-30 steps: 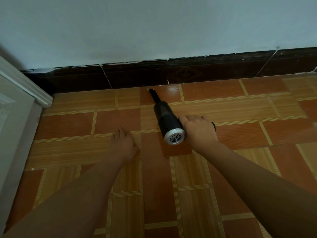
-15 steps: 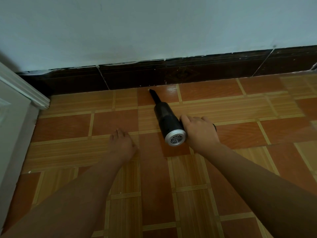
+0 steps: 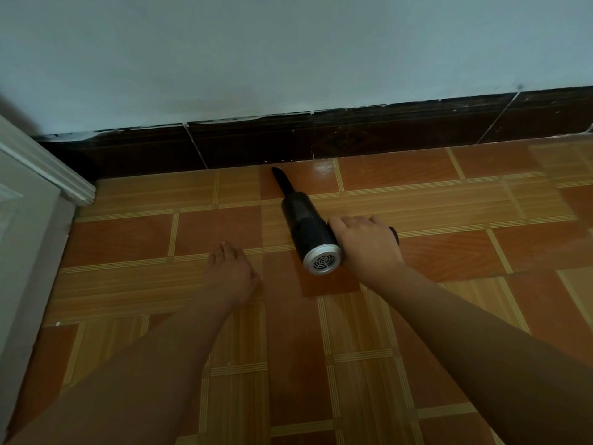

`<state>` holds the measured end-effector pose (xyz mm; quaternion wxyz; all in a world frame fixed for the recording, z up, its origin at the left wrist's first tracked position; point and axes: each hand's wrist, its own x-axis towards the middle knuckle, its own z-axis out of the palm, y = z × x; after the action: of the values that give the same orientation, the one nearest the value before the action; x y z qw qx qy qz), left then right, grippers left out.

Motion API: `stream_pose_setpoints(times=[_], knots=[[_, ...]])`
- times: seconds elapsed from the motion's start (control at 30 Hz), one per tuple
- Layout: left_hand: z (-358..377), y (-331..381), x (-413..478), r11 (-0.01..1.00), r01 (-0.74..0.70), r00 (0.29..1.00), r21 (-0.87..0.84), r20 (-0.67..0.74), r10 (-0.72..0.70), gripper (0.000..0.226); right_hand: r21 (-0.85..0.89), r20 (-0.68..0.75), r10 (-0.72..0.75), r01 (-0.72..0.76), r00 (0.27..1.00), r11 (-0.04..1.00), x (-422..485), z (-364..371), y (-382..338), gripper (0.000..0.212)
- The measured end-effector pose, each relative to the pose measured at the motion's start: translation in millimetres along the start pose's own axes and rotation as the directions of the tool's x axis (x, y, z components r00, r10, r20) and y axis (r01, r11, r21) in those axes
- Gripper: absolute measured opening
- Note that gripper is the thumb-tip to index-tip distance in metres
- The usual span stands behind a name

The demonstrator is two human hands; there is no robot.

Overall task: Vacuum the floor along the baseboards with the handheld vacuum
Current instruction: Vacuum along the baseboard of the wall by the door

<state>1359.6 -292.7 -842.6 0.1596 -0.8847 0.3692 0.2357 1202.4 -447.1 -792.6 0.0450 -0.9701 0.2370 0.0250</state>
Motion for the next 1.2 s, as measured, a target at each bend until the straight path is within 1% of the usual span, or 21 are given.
stream_pose_setpoints(times=[0.47,0.7,0.97,1.2], knots=[[1,-2,2,1.0,0.0,1.0,-0.015,0.021,0.001,0.073,-0.036,-0.005,0.031,-0.031,1.0,0.999,-3,-3,6,0.026],[-1,-2,-1,1.0,-0.011,1.0,-0.001,-0.001,0.011,0.072,-0.05,-0.018,0.042,-0.043,0.999,0.998,4,-6,6,0.028],[2,-14,-3,0.998,-0.061,0.996,-0.001,-0.066,0.061,0.068,-0.022,-0.031,-0.026,0.026,0.999,0.999,9,-7,-4,0.026],[7,-28,-4,0.999,-0.029,0.997,-0.015,-0.066,0.028,0.067,-0.022,-0.013,-0.056,0.055,0.998,0.998,21,-7,-16,0.028]])
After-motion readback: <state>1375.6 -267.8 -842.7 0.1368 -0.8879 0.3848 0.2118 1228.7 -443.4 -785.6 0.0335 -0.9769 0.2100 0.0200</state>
